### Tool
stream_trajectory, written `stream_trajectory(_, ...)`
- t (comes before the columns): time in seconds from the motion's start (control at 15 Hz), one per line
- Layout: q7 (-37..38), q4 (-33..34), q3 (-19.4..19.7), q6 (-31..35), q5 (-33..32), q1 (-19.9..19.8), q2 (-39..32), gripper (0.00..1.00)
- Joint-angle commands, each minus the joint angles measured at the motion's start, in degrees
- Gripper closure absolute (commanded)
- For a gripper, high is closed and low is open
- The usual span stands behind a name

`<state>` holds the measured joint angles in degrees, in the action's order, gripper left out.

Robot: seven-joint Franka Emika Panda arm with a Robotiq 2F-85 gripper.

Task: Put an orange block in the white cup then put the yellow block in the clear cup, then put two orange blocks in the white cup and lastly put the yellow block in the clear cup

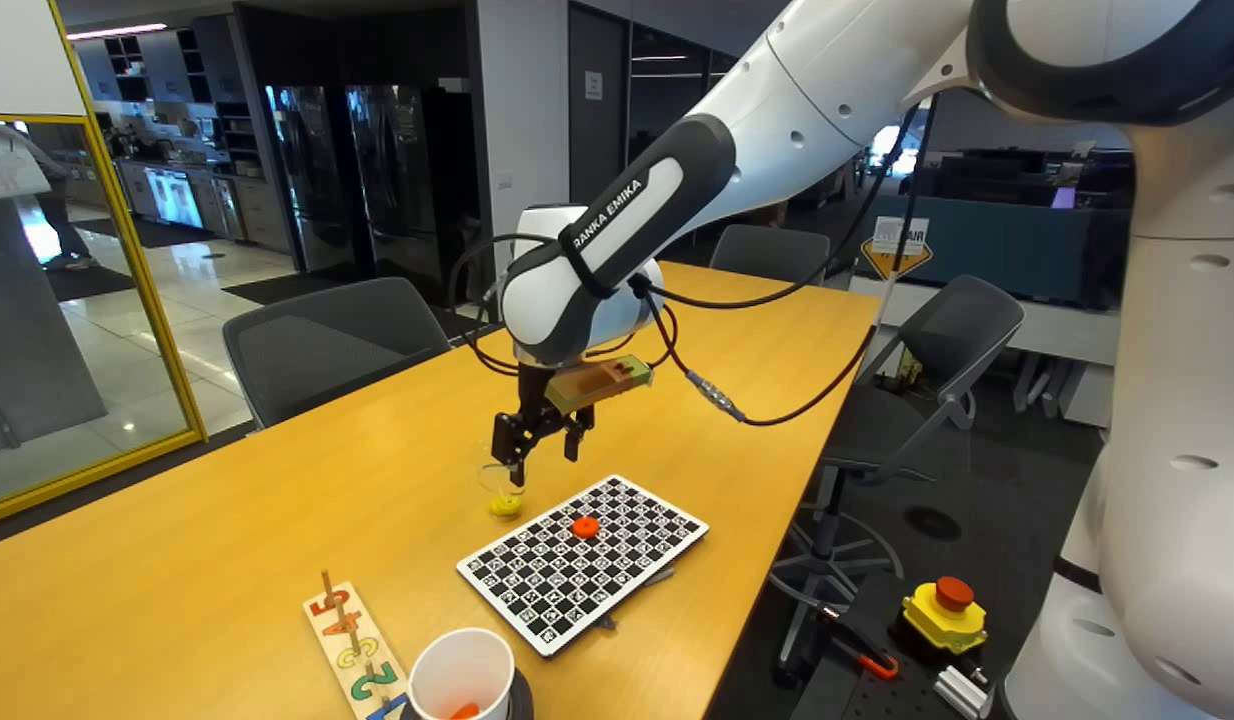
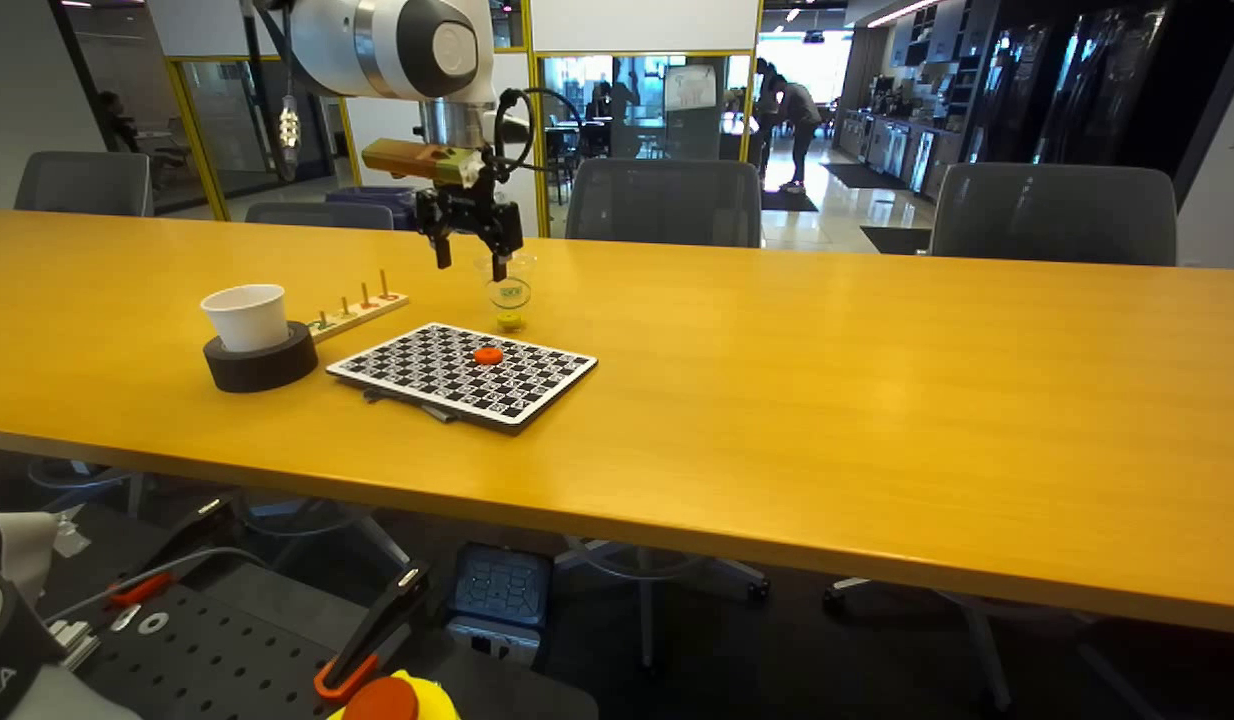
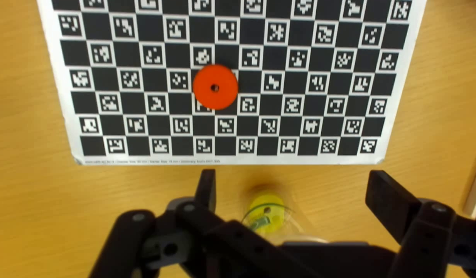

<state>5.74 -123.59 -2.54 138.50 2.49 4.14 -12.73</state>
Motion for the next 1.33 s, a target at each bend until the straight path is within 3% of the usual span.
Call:
stream_trajectory(0.0, 3.20, -5.27, 0.30, -0.01, -1.20, 0.48, 3.13, 0.00)
stream_trajectory(0.53, 4.95, -6.45, 0.80, 0.41, -0.13, -0.07, -0.99, 0.00)
stream_trajectory(1.27, 7.47, -5.25, 2.11, 7.52, 2.24, -1.13, -7.15, 0.00)
